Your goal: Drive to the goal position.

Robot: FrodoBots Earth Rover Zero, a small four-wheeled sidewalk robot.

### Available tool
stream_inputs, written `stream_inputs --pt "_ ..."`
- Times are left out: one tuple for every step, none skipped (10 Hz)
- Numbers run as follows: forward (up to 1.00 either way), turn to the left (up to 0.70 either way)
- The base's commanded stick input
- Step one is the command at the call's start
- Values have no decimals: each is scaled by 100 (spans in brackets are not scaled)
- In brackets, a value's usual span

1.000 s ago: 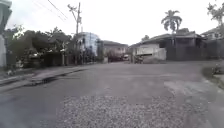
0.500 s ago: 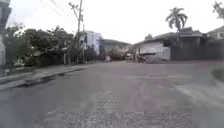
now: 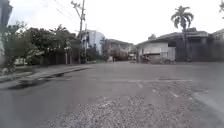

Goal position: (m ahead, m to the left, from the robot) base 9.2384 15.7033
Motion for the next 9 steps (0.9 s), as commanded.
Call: stream_inputs --pt "100 2" --pt "100 2" --pt "100 2" --pt "100 2" --pt "100 2" --pt "100 2" --pt "100 2" --pt "100 2" --pt "100 2"
